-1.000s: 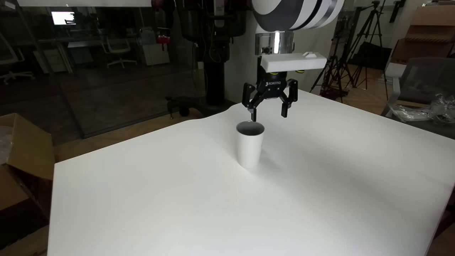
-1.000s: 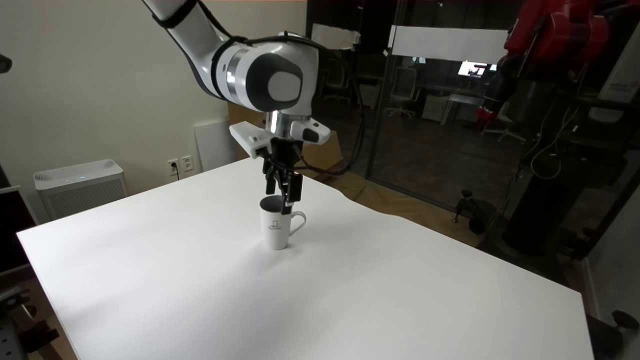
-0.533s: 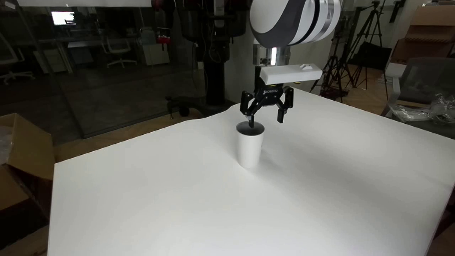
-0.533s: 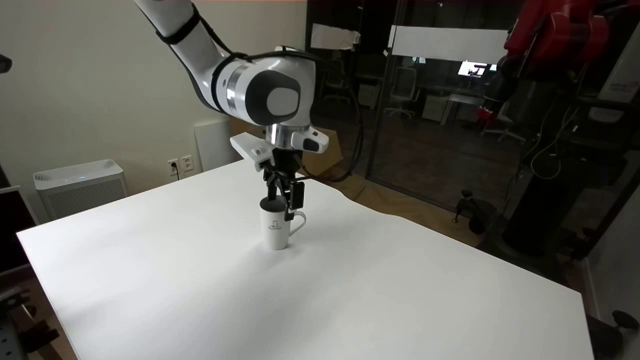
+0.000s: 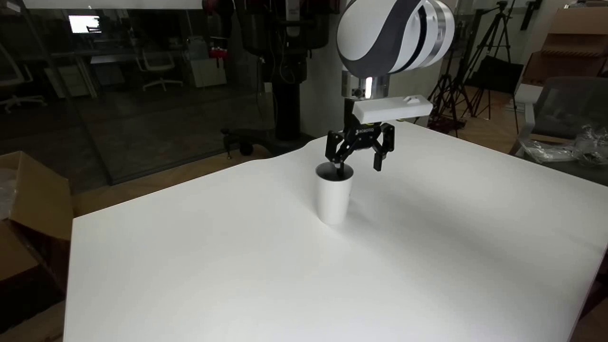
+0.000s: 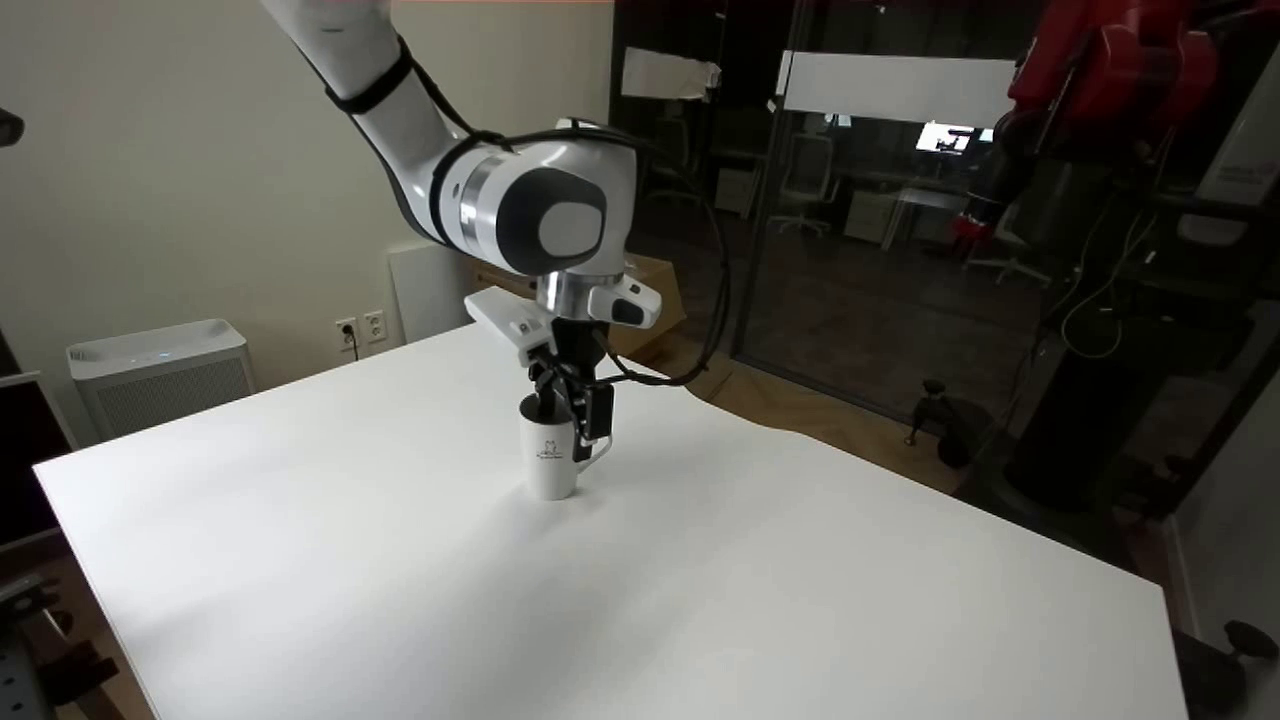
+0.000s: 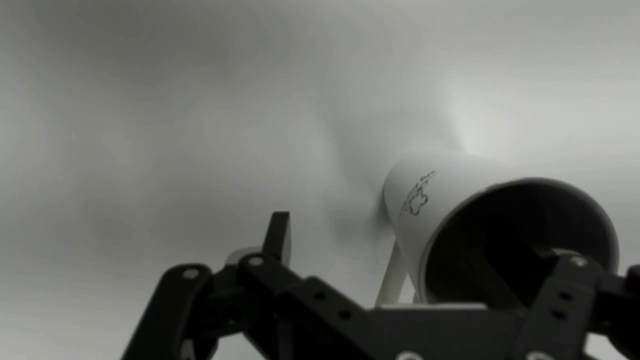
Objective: Move the cup to the right
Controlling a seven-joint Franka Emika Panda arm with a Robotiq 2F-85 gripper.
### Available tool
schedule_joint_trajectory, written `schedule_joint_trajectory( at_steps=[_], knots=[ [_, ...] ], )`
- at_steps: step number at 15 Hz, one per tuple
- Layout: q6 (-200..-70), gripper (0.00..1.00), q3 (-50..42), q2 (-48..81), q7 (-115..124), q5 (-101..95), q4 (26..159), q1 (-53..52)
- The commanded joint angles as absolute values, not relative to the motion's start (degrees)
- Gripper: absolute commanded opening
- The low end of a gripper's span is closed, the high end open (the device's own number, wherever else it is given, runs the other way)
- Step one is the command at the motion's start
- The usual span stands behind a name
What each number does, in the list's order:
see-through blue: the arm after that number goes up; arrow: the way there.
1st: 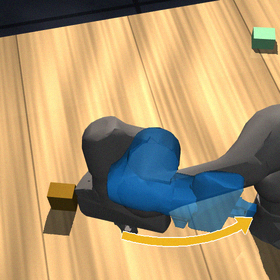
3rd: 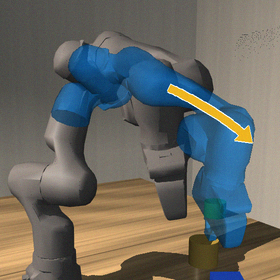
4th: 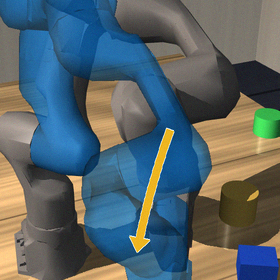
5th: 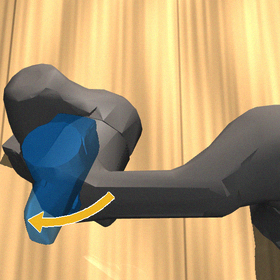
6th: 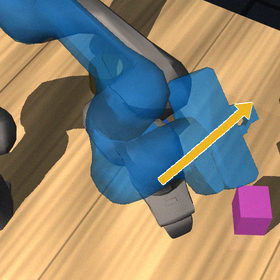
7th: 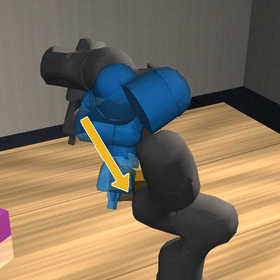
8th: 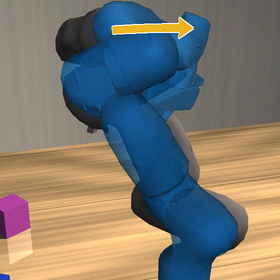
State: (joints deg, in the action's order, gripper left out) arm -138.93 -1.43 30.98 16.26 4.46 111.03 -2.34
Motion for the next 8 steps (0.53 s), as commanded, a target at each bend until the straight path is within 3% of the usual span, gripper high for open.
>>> schedule_joint_trajectory(
  at_steps=[1, 4, 5, 6, 8],
  knots=[
    [-139.2, 1.0, -1.5, 33.0, 14.5, 4.8, 109.5, -1.9],
    [-139.4, 1.0, -1.5, 34.4, 13.7, 5.2, 108.9, -1.5],
    [-139.7, 0.75, -1.6, 34.8, 13.7, 4.9, 108.8, -1.5],
    [-139.9, 0.74, -1.7, 35.0, 13.7, 4.8, 108.7, -1.6],
    [-140.4, 0.6, -1.6, 35.5, 13.5, 4.8, 108.4, -1.6]
  ],
)
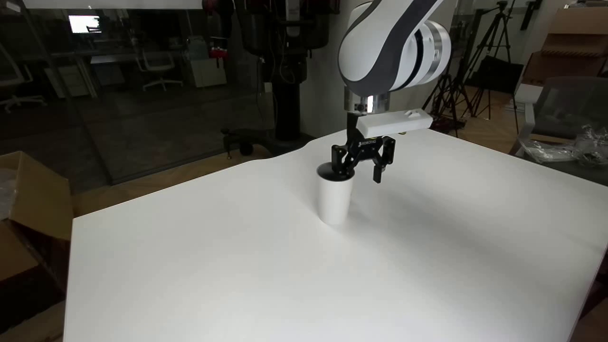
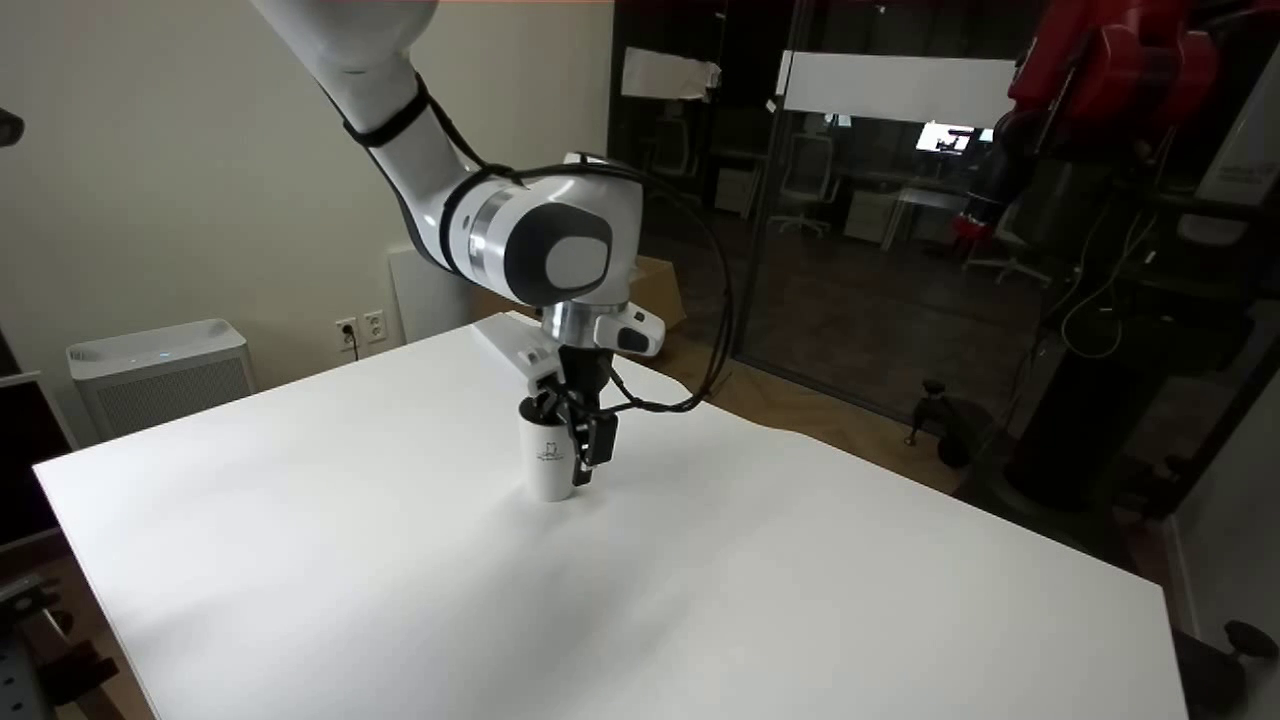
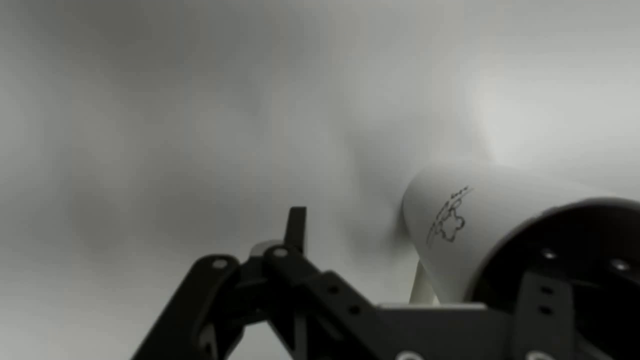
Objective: Move the cup to the right
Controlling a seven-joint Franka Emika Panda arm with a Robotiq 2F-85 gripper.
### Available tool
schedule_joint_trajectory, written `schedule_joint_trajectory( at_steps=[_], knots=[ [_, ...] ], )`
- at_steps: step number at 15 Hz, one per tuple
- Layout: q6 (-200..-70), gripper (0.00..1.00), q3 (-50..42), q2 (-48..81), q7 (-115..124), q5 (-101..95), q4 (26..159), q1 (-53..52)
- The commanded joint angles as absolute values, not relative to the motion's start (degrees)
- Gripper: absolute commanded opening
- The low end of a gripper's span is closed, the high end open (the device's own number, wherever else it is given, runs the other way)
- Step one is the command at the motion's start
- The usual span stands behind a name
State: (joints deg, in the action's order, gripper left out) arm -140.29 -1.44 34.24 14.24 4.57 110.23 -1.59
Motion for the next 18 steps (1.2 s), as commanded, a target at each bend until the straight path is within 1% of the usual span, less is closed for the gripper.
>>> schedule_joint_trajectory(
  at_steps=[1, 2, 6, 7, 9, 11, 12, 13, 14, 18],
  knots=[
    [-140.7, 0.53, -1.6, 35.7, 13.5, 4.7, 108.3, -1.7],
    [-140.8, 0.45, -1.6, 35.7, 13.4, 4.6, 108.2, -1.8],
    [-140.7, 0.19, -1.4, 35.9, 12.6, 4.2, 107.5, -2.3],
    [-140.6, 0.11, -1.4, 35.9, 12.5, 4.1, 107.3, -2.4],
    [-140.5, 0.0, -1.3, 36.1, 12.2, 4.0, 106.9, -2.7],
    [-140.4, 0.0, -1.1, 36.2, 11.8, 4.2, 106.7, -2.8],
    [-140.5, 0.02, -0.9, 36.3, 11.5, 4.4, 106.6, -2.6],
    [-139.8, 0.02, -0.7, 36.3, 10.9, 4.5, 106.4, -2.5],
    [-140.8, 0.1, -1.1, 35.4, 11.6, 4.5, 108.2, -2.7],
    [-140.7, 0.1, -1.0, 35.6, 11.1, 4.5, 107.9, -2.6]
  ],
)
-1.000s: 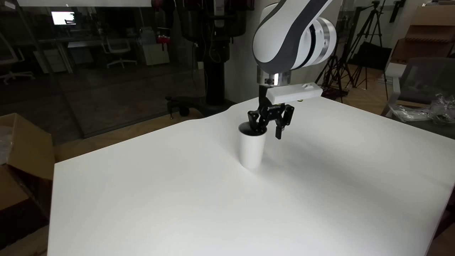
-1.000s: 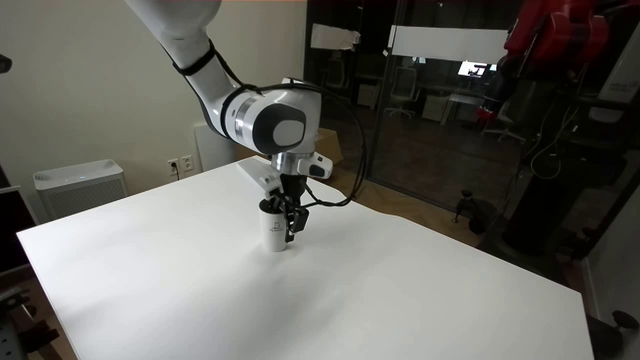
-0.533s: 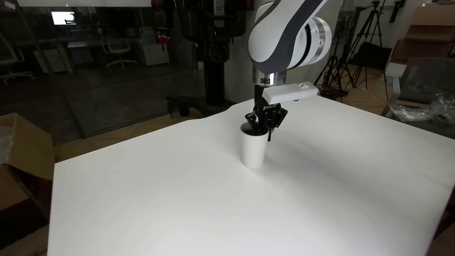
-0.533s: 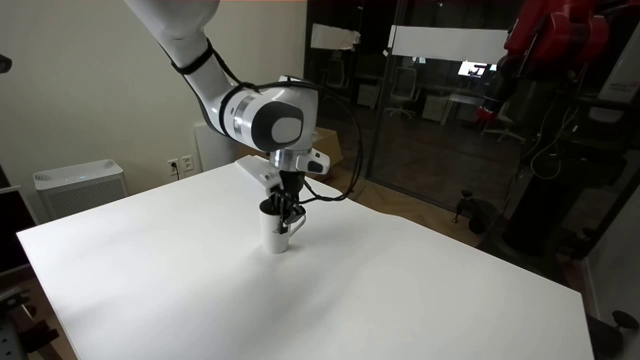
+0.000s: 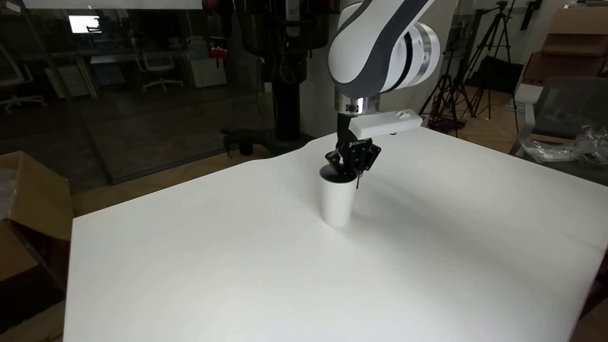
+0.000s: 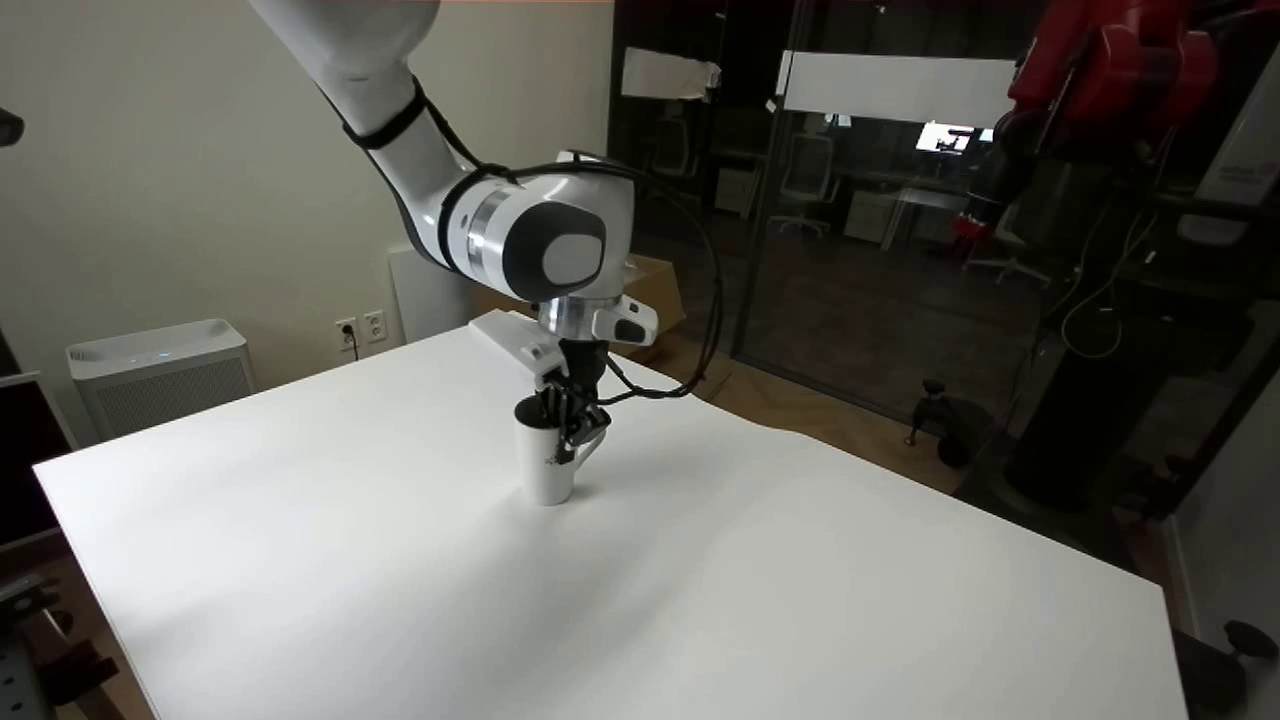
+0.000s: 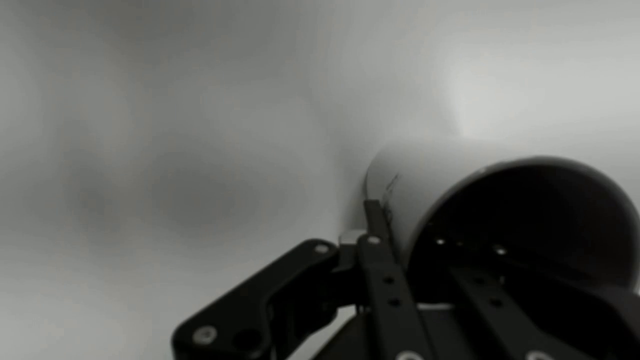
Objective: Move the cup to the right
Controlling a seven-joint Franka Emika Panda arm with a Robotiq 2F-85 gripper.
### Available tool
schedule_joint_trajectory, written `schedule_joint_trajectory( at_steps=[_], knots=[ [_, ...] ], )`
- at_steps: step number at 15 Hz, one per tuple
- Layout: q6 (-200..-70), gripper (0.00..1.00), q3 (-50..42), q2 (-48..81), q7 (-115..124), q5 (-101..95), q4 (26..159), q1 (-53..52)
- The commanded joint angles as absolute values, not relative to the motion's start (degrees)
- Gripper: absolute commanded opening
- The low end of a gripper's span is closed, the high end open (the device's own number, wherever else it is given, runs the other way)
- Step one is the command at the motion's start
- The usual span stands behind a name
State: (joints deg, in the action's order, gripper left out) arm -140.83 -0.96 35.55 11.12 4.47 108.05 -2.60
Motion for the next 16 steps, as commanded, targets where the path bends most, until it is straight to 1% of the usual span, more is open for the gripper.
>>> schedule_joint_trajectory(
  at_steps=[1, 6, 10, 16],
  knots=[
    [-140.7, 0.02, -1.0, 35.6, 11.1, 4.5, 107.9, -2.6],
    [-140.9, 0.02, -0.9, 30.8, 13.2, 6.5, 113.0, -2.5],
    [-142.9, 0.02, -1.0, 24.3, 15.1, 9.3, 120.5, -2.4],
    [-153.0, 0.02, -5.4, 13.6, 25.3, 6.8, 133.8, -4.5]
  ],
)
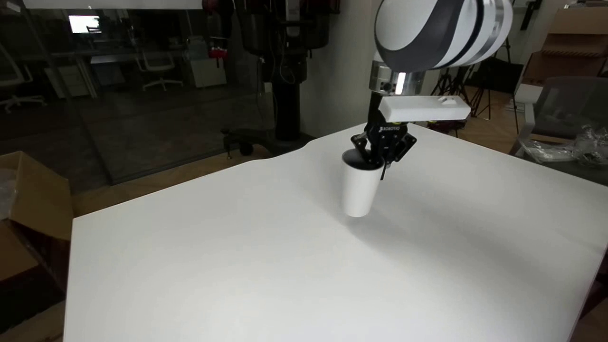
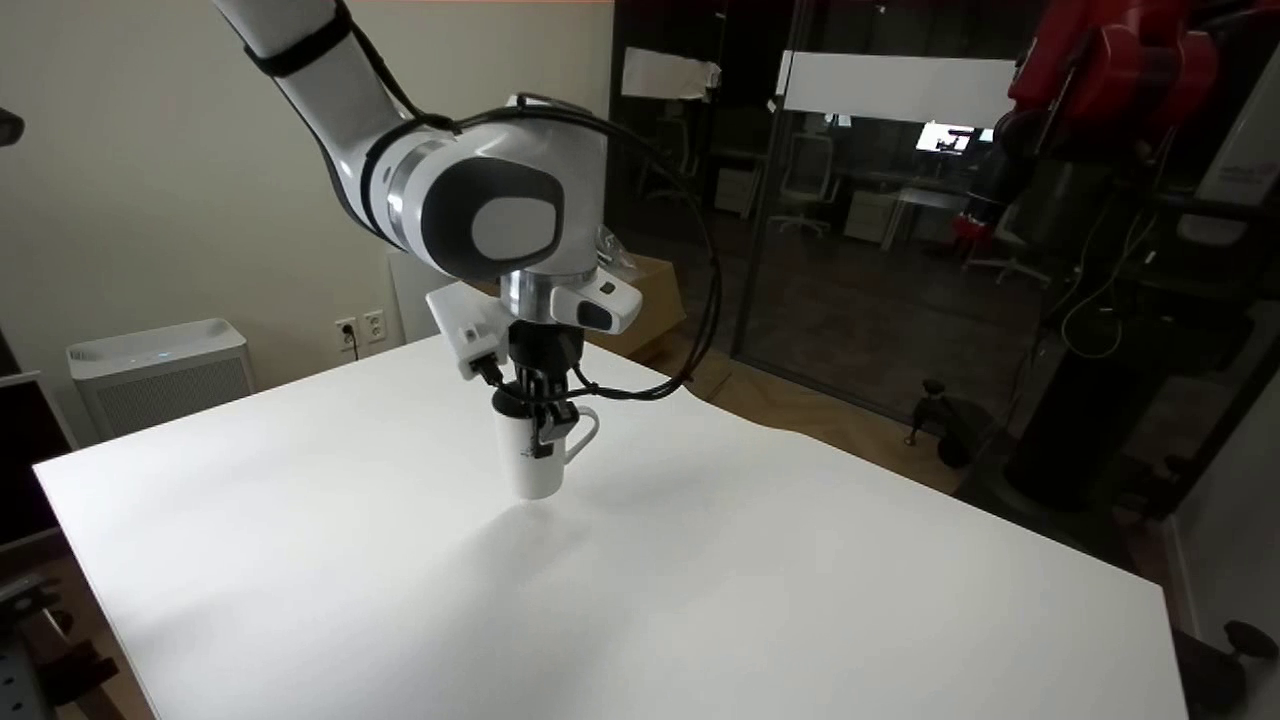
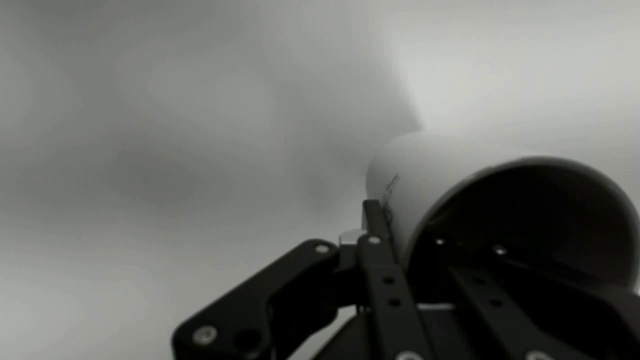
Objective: Move the cup to the right
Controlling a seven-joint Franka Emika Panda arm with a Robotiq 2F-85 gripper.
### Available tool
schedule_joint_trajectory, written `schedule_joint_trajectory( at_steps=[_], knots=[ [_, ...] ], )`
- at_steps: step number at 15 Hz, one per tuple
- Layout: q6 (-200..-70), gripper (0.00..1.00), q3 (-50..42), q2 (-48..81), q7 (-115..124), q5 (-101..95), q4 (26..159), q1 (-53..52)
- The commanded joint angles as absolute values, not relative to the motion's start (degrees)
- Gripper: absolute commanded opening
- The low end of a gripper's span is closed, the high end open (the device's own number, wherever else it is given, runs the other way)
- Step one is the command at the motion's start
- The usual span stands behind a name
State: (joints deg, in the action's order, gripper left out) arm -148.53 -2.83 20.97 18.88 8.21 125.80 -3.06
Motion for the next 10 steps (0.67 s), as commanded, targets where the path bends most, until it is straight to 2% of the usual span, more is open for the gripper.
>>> schedule_joint_trajectory(
  at_steps=[1, 10],
  knots=[
    [-154.5, 0.02, -6.2, 12.1, 27.3, 6.4, 136.2, -4.6],
    [-158.8, 0.02, -5.0, 4.7, 25.9, 19.1, 150.2, 1.0]
  ],
)
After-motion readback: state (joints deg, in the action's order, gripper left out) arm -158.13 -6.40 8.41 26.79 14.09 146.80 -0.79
